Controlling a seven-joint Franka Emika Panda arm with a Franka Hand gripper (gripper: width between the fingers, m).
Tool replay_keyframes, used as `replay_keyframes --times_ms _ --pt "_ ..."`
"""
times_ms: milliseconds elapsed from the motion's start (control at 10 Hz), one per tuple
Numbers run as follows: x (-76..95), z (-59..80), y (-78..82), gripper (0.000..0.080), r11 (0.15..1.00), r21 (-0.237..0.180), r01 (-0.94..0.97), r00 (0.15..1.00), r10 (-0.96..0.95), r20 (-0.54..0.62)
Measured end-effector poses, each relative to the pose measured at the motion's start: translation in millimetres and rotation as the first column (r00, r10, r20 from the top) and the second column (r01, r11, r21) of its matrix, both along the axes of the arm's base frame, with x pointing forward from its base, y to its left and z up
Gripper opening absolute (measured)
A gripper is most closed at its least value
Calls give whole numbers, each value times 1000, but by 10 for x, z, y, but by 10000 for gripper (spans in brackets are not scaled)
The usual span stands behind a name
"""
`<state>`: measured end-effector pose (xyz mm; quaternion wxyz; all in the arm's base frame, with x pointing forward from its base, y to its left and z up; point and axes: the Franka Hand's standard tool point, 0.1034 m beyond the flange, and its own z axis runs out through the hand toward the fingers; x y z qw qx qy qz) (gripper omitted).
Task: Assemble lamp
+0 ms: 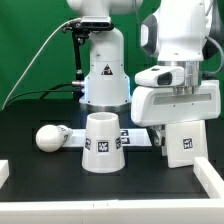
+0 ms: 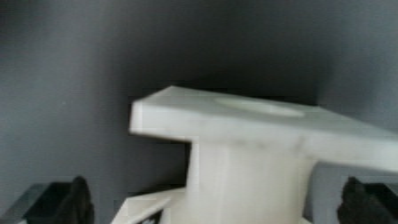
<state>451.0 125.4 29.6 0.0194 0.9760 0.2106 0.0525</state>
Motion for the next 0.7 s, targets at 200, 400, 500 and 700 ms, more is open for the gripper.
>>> replay_keyframes --times_ms 200,400,500,700 --pt "-1 -2 -8 698 1000 0 1 1000 -1 -1" --pt "-1 -3 -9 430 1000 0 2 1000 -2 -1" --pt "-2 -3 -9 430 1000 -1 2 1000 -2 -1" --pt "0 -1 -10 296 1000 0 2 1000 -2 0"
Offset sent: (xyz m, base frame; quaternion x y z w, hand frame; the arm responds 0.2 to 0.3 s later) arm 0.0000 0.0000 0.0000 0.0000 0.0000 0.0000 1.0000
